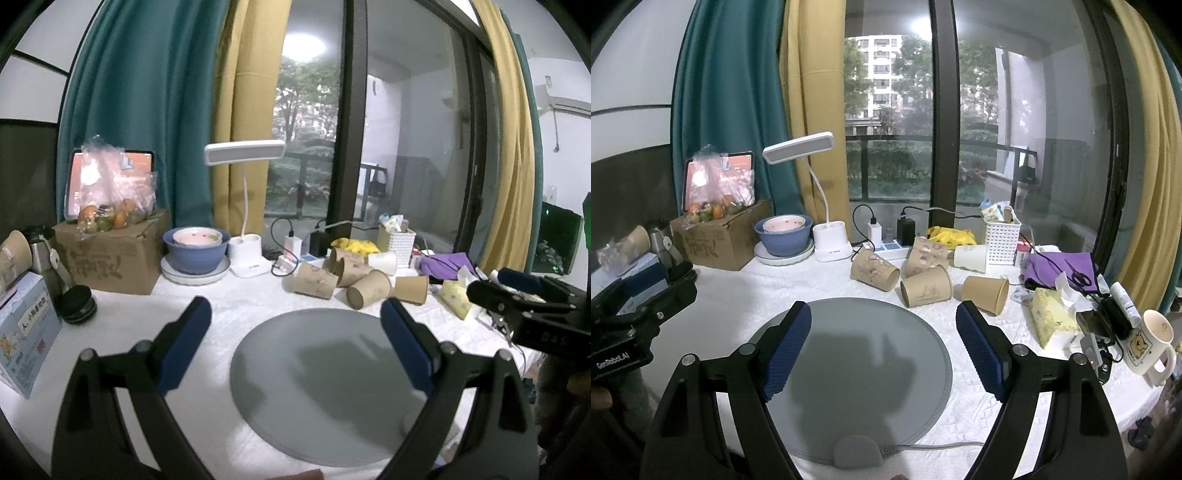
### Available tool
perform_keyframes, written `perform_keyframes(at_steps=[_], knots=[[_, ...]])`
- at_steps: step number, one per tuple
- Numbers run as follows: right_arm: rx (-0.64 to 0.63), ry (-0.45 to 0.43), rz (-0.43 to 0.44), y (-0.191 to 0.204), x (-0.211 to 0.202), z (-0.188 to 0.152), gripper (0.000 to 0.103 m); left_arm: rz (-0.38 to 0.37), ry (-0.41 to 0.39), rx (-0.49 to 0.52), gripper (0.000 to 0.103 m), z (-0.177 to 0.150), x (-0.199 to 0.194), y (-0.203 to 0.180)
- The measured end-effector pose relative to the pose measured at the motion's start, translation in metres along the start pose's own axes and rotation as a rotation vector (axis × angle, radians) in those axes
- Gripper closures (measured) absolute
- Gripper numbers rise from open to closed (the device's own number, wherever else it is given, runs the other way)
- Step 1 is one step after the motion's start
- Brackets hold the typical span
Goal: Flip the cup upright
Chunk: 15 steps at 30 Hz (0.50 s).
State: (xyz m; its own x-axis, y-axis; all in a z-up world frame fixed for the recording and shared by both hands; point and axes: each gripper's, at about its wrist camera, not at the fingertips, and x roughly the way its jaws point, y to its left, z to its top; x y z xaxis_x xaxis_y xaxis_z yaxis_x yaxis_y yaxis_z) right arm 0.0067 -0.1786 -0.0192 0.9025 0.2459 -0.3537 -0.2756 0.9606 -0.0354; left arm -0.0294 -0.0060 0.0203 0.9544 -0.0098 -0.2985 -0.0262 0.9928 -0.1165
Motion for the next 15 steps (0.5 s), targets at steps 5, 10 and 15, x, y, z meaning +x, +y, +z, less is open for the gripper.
perform_keyframes(at_steps=[5,10,15], knots=[[0.0,-0.001,0.0,0.0007,-0.0002,-0.0003,0.02,-0.005,-0.008,-0.004,0.009,-0.0014,-0.0021,0.0025],[-0.001,-0.002,-0.001,0.0011,-0.0003,-0.0008,0.02,-0.005,-0.005,-0.009,0.009,-0.0016,-0.0018,0.0038],[0.0,-0.004,-0.001,0.0009,-0.0003,-0.0017,0.02,0.003,-0.004,-0.012,0.009,-0.002,-0.0017,0.0068]])
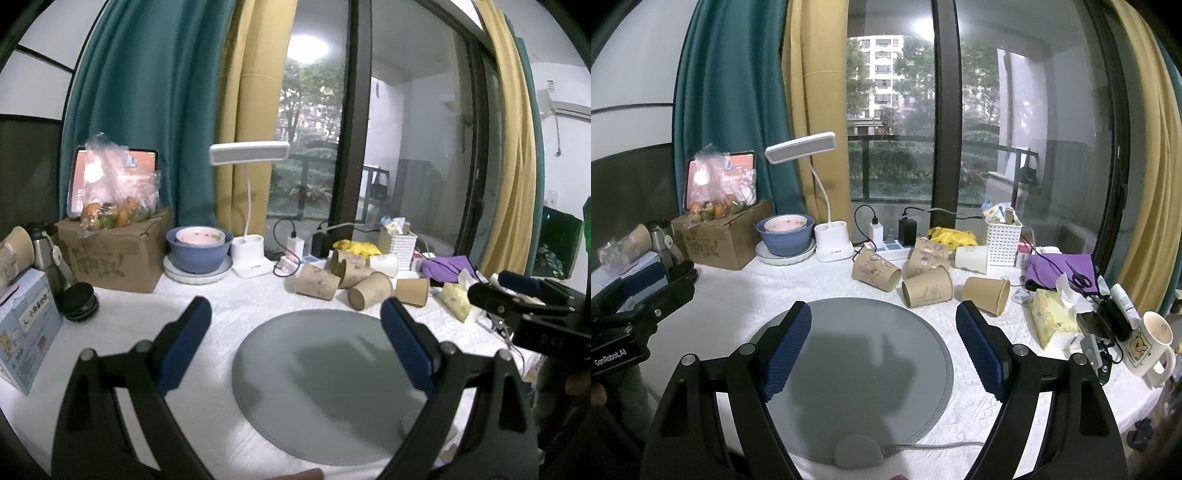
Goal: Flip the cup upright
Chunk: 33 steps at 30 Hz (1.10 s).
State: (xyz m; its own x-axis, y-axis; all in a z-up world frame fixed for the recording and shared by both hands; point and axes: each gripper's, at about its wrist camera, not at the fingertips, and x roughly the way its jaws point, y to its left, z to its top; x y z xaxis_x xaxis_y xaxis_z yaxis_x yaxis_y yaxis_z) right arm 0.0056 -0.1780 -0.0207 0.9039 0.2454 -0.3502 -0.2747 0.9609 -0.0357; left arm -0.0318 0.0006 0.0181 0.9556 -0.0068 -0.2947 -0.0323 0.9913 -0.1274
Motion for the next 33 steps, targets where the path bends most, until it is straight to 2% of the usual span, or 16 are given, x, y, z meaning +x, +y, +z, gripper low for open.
perform_keyframes(at_steps=[33], knots=[[-0.001,-0.003,0.0,-0.0008,-0.0005,-0.0016,0.02,-0.002,-0.005,0.002,0.009,0.0029,-0.0026,-0.0003]])
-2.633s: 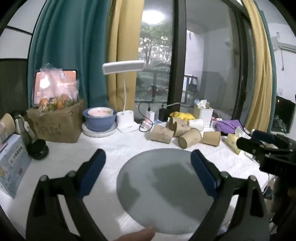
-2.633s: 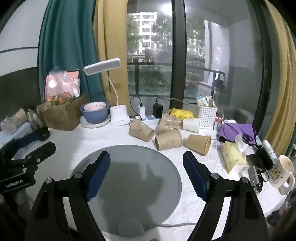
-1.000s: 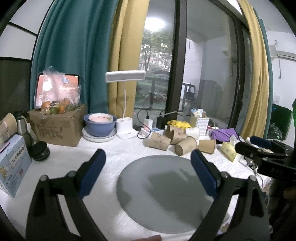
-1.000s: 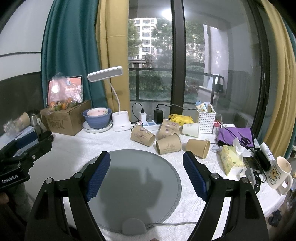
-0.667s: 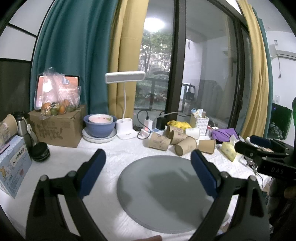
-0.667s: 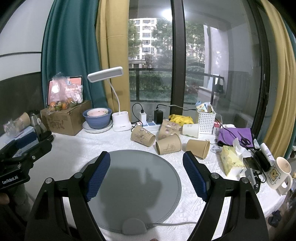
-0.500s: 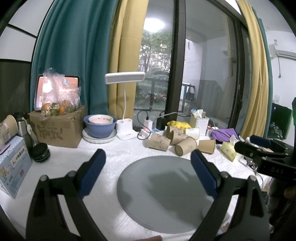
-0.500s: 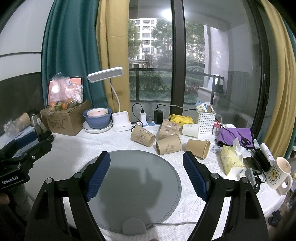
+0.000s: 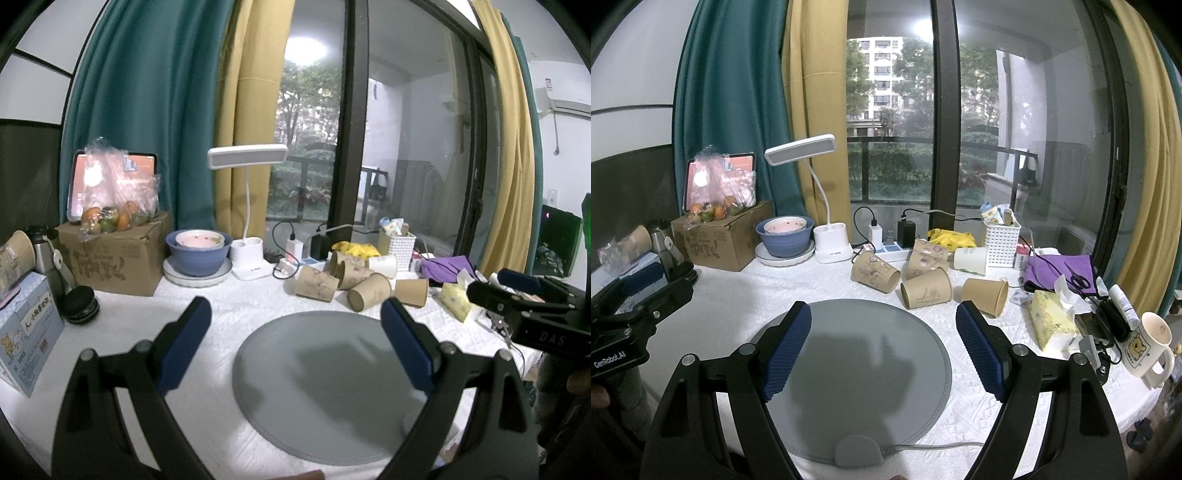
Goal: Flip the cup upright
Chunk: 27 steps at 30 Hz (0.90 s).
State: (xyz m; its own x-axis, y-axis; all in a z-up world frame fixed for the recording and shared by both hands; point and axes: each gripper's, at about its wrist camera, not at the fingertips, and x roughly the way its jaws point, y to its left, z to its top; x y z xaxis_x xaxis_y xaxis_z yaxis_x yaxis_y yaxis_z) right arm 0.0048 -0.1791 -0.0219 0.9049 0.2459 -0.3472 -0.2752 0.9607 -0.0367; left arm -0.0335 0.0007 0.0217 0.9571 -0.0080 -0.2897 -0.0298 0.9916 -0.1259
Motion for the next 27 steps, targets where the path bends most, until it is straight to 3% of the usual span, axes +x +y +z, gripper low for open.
perform_keyframes(at_steps=[16,27], knots=[[0.014,0.039,0.003,-0.006,0.012,0.005,0.02,-0.016,0.044,0.04,0.009,-0.006,0.02,-0.006],[0.079,0.117,-0.032,-0.045,0.062,-0.009,0.02,-0.04,0.206,0.179,0.009,-0.01,0.087,-0.03]])
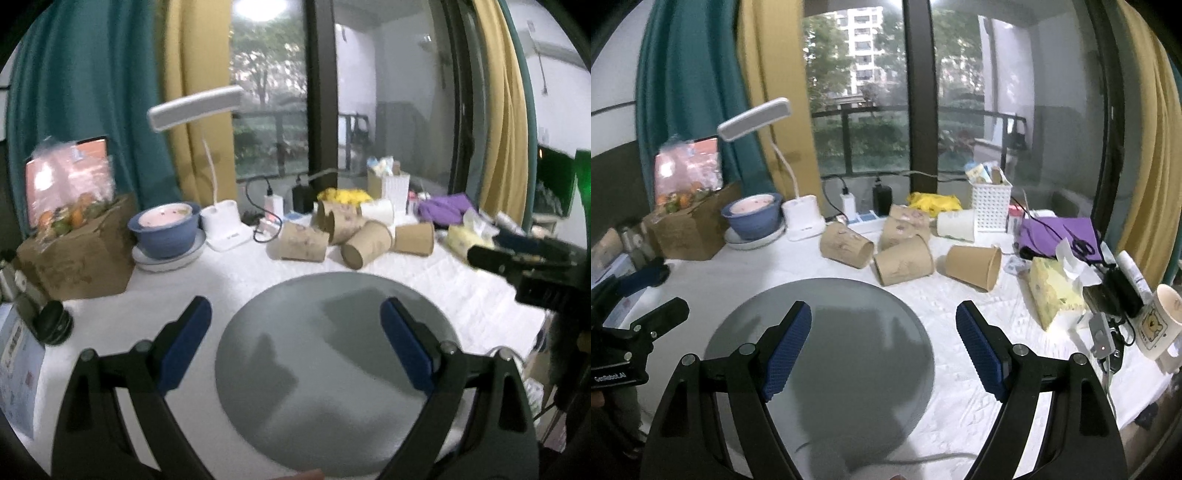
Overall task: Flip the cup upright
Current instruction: 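Move the left tool toward the white paper cup lying by the basket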
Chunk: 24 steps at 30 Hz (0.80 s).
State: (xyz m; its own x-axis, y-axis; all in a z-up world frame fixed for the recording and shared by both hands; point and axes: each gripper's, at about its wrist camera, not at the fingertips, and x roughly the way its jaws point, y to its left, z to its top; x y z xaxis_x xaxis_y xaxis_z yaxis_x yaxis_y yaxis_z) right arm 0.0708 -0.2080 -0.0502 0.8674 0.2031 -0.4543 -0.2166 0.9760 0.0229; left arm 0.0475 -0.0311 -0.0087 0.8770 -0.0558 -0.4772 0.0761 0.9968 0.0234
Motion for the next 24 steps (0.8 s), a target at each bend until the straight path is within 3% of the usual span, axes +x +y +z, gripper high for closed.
perform_keyframes(at_steps=[16,24], knots=[[0.077,0.065,-0.041,-0.073,0.087,0.031,0.02,-0.113,0.176,0.184,0.009,0.057,0.118,-0.04],[0.086,0.128,-0.05,-0.103,0.131,0.045,0.02,-0.167,0.221,0.305,0.009,0.086,0.179,-0.073]])
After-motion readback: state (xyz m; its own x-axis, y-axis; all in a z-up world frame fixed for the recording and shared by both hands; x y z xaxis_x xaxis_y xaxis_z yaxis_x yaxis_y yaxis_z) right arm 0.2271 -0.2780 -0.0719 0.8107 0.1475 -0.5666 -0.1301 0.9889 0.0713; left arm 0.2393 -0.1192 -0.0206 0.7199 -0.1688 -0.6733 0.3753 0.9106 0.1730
